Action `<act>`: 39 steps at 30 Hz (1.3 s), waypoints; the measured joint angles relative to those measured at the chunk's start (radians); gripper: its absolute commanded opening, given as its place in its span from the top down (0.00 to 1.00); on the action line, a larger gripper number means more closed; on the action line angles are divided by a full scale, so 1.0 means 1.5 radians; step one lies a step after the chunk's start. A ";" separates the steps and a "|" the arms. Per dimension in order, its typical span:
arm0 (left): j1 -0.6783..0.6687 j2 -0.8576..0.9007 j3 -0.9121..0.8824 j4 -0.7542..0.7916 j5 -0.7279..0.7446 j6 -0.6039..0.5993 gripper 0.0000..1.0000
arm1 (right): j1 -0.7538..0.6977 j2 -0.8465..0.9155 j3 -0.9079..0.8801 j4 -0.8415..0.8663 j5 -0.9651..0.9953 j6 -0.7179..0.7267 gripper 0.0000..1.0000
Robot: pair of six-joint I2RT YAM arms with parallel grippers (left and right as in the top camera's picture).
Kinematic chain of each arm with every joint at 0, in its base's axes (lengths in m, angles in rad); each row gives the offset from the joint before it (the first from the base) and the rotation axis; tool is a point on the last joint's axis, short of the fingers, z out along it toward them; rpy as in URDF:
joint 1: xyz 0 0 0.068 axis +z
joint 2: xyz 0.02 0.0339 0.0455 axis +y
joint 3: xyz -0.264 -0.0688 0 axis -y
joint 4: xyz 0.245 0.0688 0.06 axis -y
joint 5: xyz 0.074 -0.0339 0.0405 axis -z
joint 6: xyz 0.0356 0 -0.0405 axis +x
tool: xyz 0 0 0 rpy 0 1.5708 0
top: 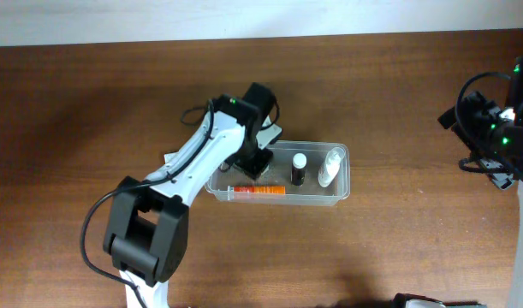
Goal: Pack container
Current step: 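Place the jar upright in the container behind the orange tube, then return the left gripper to the white-green box and grasp it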
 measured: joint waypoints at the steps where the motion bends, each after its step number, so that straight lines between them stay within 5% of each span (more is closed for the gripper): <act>1: 0.000 0.000 0.023 -0.024 0.000 -0.001 0.80 | 0.000 0.000 0.000 0.000 0.000 0.000 0.02; 3: 0.000 -0.002 0.071 -0.082 0.000 0.006 0.83 | 0.000 0.000 0.000 0.000 0.000 0.000 0.02; 6: 0.004 -0.007 0.147 -0.186 -0.001 0.022 0.66 | 0.000 0.000 0.000 0.000 0.000 0.000 0.02; 10: 0.037 -0.033 0.232 -0.274 -0.019 0.024 0.56 | 0.000 0.000 0.000 0.000 0.000 0.000 0.02; 13: 0.101 -0.071 0.257 -0.302 -0.040 0.011 0.40 | 0.000 0.000 0.000 0.000 0.000 0.000 0.02; 17: 0.213 -0.098 0.262 -0.321 -0.056 -0.007 0.37 | 0.000 0.000 0.000 0.000 0.000 0.000 0.01; 25: 0.367 -0.098 0.118 -0.161 0.005 -0.049 0.38 | 0.000 0.000 0.000 0.001 0.000 0.000 0.02; 39: 0.346 -0.081 -0.245 0.139 0.060 -0.084 0.41 | 0.000 0.000 0.000 0.000 0.000 0.000 0.01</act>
